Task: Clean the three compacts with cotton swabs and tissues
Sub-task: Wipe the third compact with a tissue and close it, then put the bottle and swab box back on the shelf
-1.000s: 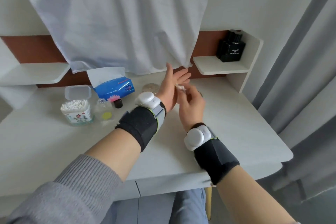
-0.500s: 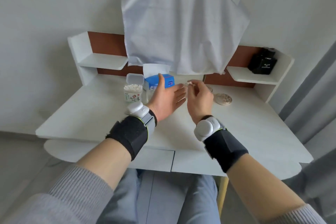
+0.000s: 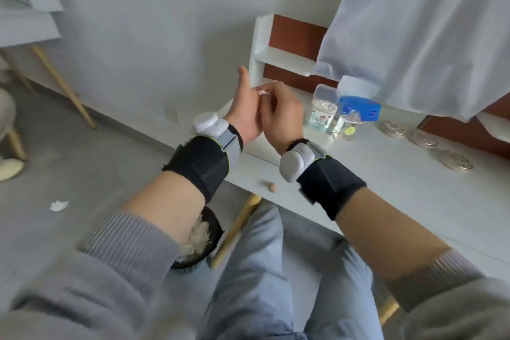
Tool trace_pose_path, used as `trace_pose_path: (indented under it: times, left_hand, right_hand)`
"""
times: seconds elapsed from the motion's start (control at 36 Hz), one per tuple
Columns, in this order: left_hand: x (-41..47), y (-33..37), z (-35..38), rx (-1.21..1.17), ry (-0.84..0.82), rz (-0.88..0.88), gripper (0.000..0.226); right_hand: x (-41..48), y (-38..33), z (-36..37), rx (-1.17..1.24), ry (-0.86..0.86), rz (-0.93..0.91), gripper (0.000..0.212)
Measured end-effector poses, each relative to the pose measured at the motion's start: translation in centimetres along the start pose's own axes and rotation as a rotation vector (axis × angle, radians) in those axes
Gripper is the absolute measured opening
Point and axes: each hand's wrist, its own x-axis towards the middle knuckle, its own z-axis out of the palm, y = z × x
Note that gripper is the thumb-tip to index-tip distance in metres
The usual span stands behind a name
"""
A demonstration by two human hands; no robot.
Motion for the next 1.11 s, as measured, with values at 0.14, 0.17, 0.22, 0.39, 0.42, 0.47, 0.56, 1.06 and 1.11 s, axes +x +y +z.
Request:
trace_pose_path:
  times: [0.14, 0.17, 0.22, 0.39, 0.42, 0.47, 0.56, 1.06, 1.11]
  left_hand:
    - [-4.4, 2.8, -8.1, -0.110, 0.184, 0.139, 0.089]
    - [-4.6, 3.0, -8.5, -0.092, 0.233, 0.168, 0.085]
    - [-6.0, 3.2, -10.3, -0.021, 0.337, 0.206, 0.072]
    - [-9.9, 1.3, -17.0, 0.386, 0.803, 0.218, 0.012]
    - [-9.9, 0.8, -17.6, 0.456, 0.827, 0.221, 0.008]
    - [-10.6, -0.3, -19.2, 0.556, 0.895, 0.184, 0.009]
    - [-11.1, -1.5, -20.2, 0.674, 0.934, 0.138, 0.015]
    - [-3.3, -1.8, -8.2, 0.784, 0.754, 0.395, 0.012]
    - [-1.9, -2.5, -5.6, 0.815, 0.686, 0.402, 0.011]
  right_hand:
    - [0.2, -0.9, 6.8, 0.071, 0.000, 0.223, 0.018]
    - [-0.2, -1.2, 7.3, 0.099, -0.017, 0.182, 0.018]
    - [-2.0, -2.3, 9.9, 0.117, -0.115, 0.091, 0.018]
    - [-7.4, -3.2, 17.7, 0.079, -0.458, 0.199, 0.022]
    - [-7.7, -2.8, 17.9, 0.050, -0.505, 0.229, 0.024]
    - [-8.7, -2.6, 18.7, -0.029, -0.606, 0.274, 0.028]
    - [-9.3, -2.2, 18.8, -0.172, -0.758, 0.296, 0.038]
    - [-2.5, -0.1, 6.9, 0.096, -0.178, 0.181, 0.029]
    - [-1.5, 1.5, 4.1, 0.070, -0.103, 0.184, 0.028]
